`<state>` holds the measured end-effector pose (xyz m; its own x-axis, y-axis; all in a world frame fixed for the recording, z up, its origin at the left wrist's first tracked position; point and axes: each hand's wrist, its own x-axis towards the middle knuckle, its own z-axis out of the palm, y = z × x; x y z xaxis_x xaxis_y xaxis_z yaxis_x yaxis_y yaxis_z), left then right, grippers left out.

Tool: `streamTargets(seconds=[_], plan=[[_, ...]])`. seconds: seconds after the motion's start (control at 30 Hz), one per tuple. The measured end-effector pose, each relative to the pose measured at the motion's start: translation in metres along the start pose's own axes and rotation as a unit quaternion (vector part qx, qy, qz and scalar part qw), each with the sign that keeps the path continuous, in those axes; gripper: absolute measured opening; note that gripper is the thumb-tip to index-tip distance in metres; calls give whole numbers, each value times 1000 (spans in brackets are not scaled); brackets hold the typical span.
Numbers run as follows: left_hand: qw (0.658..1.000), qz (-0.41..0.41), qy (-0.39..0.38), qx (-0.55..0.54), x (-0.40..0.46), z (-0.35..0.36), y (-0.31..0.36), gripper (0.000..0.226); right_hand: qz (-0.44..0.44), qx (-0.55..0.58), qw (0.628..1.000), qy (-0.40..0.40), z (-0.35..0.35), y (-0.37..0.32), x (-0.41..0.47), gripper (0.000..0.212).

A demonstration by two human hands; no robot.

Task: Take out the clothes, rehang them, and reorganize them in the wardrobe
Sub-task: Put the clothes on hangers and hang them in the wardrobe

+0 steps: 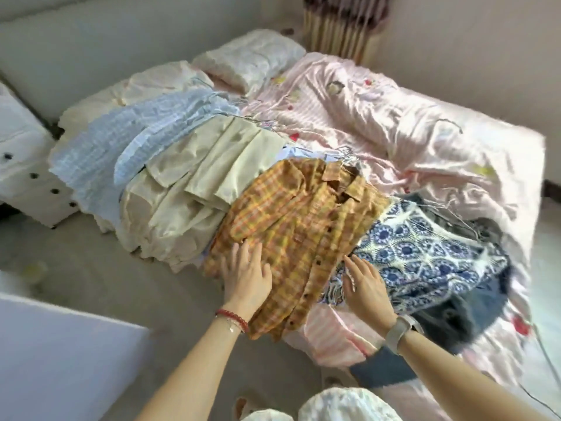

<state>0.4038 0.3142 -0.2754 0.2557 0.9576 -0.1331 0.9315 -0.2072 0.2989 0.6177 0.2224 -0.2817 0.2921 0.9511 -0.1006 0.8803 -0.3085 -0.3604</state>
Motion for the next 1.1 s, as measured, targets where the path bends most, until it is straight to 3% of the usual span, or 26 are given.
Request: streamTargets(seconds=[0.3,0.53,0.7,0.8,0.9,1.1], plan=[[975,152,-159,-2,68,91,213,53,198,20,980,9,-39,207,27,46],[942,193,-269,56,110,182,330,56,305,83,949,-9,-56,354,84,43],[922,194,-313,117,130,233,352,63,343,71,936,-29,-57,442,124,49],[910,182,-343,147,134,251,349,65,352,60,934,-28,-54,477,141,37],[897,193,-357,176,134,262,342,66,360,52,929,-66,-46,491,152,23],[886,196,-383,175,138,268,336,62,386,73,916,-85,-30,489,151,38]])
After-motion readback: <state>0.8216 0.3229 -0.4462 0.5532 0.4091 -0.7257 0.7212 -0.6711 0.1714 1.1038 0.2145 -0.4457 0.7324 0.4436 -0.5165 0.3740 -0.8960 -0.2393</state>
